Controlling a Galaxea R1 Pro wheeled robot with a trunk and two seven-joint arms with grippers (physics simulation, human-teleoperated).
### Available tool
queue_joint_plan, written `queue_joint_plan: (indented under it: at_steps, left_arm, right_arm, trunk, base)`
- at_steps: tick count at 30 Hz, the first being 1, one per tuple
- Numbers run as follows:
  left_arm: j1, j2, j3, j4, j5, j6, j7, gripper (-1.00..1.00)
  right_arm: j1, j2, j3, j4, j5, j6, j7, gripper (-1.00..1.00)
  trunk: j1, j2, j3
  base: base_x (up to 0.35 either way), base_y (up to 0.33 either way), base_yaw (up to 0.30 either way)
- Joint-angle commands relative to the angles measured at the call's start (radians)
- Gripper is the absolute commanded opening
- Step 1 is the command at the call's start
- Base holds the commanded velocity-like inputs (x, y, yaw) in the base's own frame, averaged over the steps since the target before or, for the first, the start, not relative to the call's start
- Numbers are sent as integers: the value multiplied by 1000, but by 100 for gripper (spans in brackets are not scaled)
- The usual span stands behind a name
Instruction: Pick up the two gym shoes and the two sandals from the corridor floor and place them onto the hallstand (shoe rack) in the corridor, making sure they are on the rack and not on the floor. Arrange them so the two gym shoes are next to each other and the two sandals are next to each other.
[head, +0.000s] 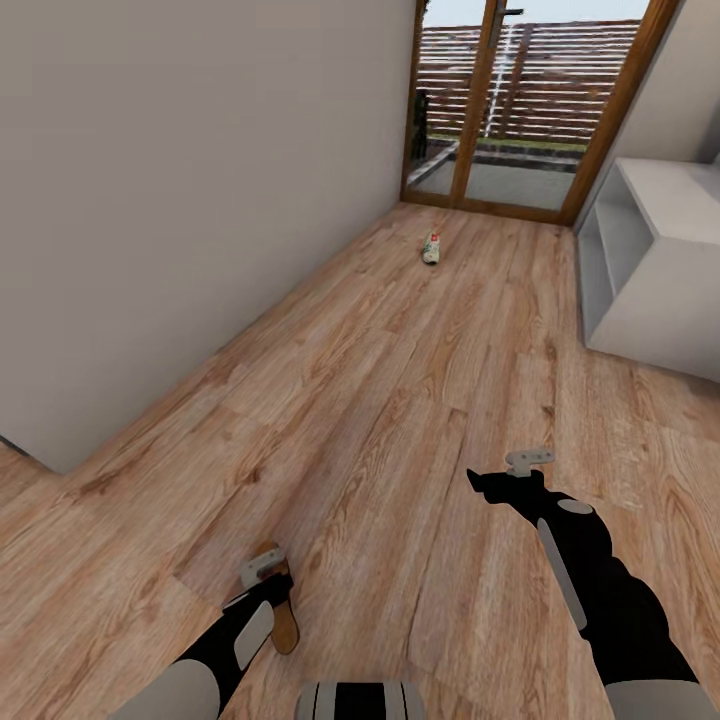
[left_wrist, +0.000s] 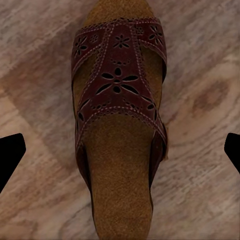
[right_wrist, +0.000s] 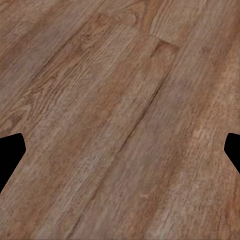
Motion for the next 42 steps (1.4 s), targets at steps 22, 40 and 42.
queue_joint_plan:
  at_steps: [22, 40, 42]
  left_arm:
    - [3, -9, 5, -2, 1, 2, -1, 100]
    - [9, -10, 1, -1, -1, -1, -9, 100]
    - [11, -10, 0, -1, -2, -4, -9, 100]
  right_arm:
    - [0, 0, -6, -3, 0, 6, 5, 100]
    - [0, 0, -5, -5, 0, 7, 5, 100]
    - [0, 0, -5, -5, 0, 7, 5, 100]
  trunk:
    - [7, -4, -81]
    - [11, -6, -133]
    - [11, -6, -133]
  base:
    - [0, 0, 0]
    - [0, 0, 0]
    - [0, 0, 0]
